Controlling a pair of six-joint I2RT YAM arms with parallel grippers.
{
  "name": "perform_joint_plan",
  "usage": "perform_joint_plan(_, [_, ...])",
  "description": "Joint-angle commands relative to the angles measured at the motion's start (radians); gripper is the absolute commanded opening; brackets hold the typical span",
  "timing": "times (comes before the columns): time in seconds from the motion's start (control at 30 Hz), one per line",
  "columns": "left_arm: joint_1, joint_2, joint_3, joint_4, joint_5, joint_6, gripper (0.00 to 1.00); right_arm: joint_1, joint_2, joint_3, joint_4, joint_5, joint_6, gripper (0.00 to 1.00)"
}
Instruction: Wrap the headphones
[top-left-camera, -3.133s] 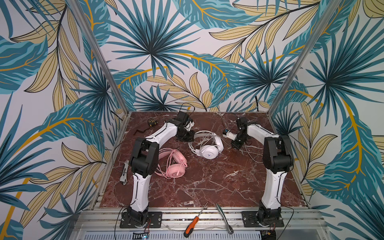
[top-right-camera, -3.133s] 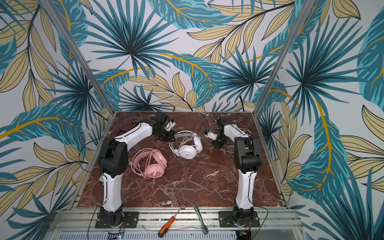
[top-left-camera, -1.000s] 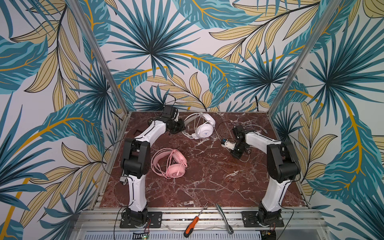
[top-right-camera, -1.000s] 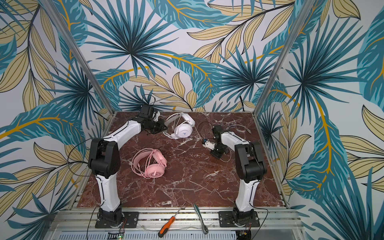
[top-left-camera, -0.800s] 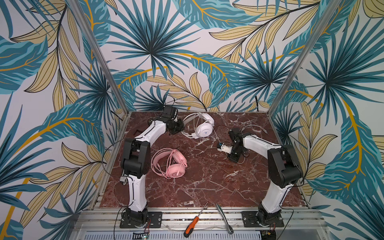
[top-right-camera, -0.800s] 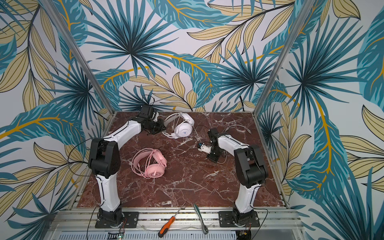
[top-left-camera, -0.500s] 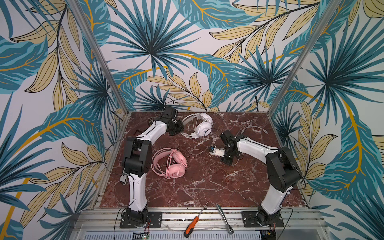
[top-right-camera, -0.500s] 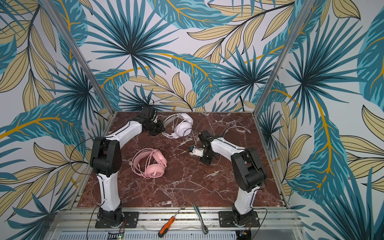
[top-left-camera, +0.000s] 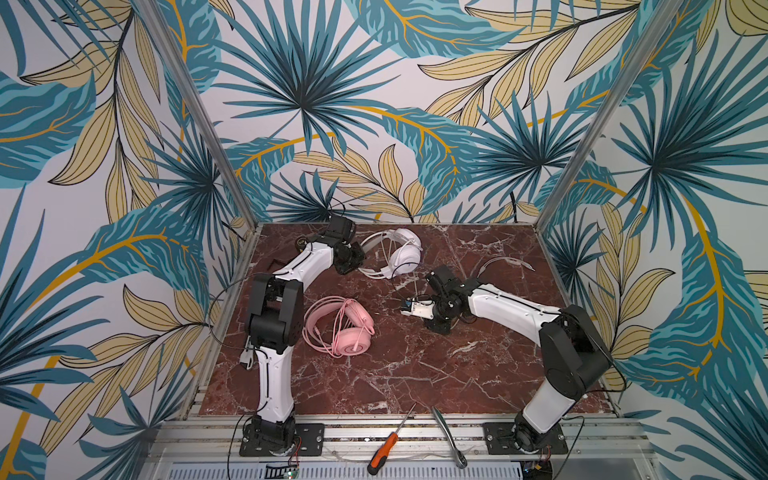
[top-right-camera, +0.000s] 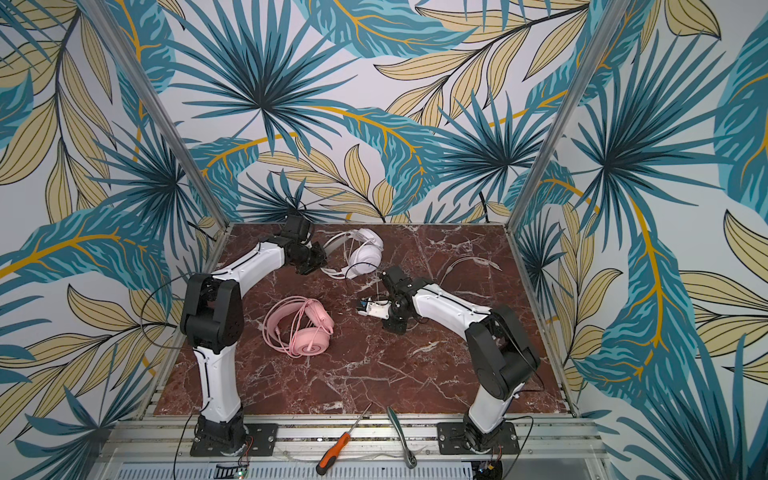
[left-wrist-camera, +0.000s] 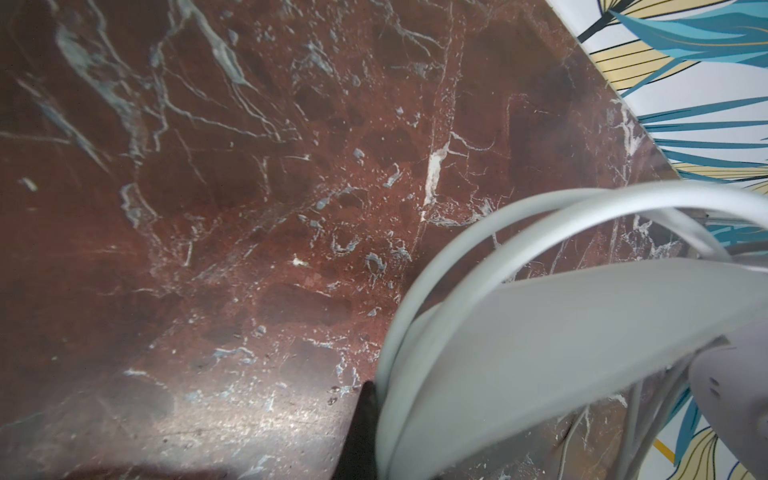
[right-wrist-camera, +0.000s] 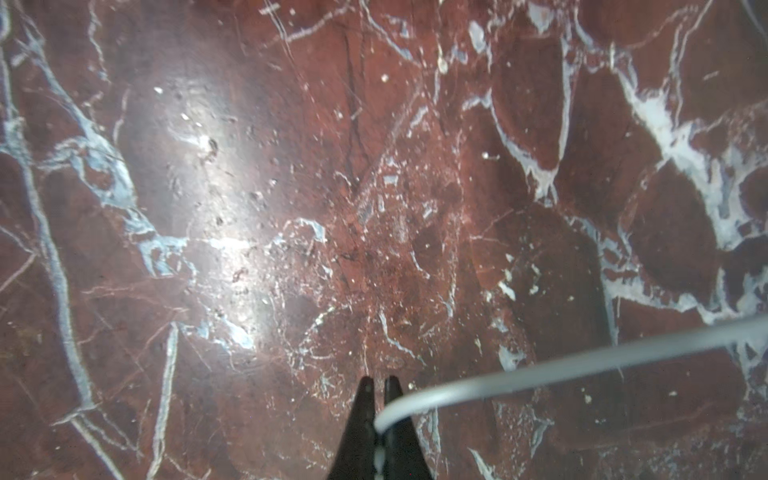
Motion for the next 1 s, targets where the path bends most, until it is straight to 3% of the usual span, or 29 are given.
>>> perform_joint_plan(0.0, [0.004, -0.004, 0.034, 0.023, -0.047, -0.034, 0.00, 0.039, 0.006, 0.027, -0.055, -0.077, -0.051, 0.00])
perform_joint_plan(0.43, [-0.077, -0.005, 0.117, -0.143, -0.227, 0.078, 0.00, 0.080, 0.144, 0.367, -0.251, -0.143, -0.124, 0.00])
perform_joint_plan(0.6, [-0.128, 0.006, 0.162, -0.204, -0.321, 0.141, 0.00, 0.080, 0.164, 0.465, -0.299, -0.084, -0.144, 0.00])
perform_joint_plan(0.97, [-0.218, 0.024, 0.194, -0.255, -0.414, 0.313, 0.00, 0.077, 0.202, 0.621, -0.400, 0.120, -0.217, 0.00])
